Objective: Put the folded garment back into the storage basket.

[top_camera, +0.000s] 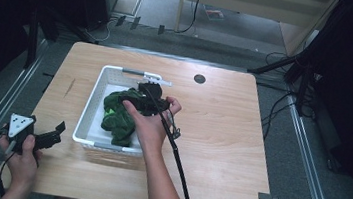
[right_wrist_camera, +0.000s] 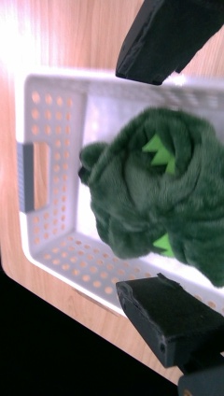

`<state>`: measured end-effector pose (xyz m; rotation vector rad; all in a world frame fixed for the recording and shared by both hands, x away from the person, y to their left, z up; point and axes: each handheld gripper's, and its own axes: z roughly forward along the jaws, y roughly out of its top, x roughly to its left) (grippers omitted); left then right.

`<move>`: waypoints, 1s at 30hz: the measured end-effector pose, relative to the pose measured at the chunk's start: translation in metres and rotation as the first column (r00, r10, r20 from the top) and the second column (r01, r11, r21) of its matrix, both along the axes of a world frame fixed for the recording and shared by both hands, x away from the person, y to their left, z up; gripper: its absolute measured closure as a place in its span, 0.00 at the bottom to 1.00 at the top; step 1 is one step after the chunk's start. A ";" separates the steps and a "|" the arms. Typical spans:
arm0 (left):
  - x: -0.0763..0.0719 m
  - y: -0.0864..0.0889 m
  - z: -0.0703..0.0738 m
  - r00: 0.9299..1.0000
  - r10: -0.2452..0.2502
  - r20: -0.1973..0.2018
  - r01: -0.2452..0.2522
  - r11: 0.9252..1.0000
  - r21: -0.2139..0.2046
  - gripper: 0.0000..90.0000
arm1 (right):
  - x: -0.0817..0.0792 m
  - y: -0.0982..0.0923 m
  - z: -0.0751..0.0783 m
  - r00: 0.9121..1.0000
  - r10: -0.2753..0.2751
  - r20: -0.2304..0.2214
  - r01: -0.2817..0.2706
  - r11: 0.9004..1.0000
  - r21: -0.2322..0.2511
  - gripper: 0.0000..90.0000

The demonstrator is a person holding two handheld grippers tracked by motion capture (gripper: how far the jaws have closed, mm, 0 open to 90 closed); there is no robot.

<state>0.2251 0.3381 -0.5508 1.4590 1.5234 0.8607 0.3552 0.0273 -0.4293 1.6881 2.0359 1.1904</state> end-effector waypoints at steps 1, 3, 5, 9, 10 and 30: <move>0.000 0.000 0.000 1.000 0.000 0.000 0.000 1.000 0.000 0.01 | 0.000 -0.004 0.000 1.000 -0.002 0.008 0.002 1.000 -0.001 0.01; 0.000 0.000 0.000 1.000 0.001 0.000 -0.001 1.000 0.000 0.01 | -0.001 -0.012 0.001 1.000 -0.015 0.027 0.015 1.000 -0.003 0.02; 0.000 0.000 0.000 1.000 0.000 0.000 0.000 1.000 0.000 0.01 | -0.001 -0.020 0.001 0.999 -0.022 0.036 0.022 1.000 -0.003 0.02; 0.000 0.000 0.000 1.000 0.000 0.001 0.000 1.000 0.000 0.01 | -0.003 -0.038 -0.001 0.997 -0.050 0.066 0.051 0.999 -0.006 0.03; 0.000 0.000 0.000 1.000 0.000 0.001 0.000 1.000 0.001 0.01 | -0.004 -0.042 -0.001 0.996 -0.056 0.073 0.056 0.998 -0.002 0.03; 0.000 -0.001 0.000 1.000 -0.001 0.000 0.001 1.000 0.010 0.01 | -0.017 -0.120 -0.015 0.972 -0.180 0.152 0.183 0.983 -0.003 0.06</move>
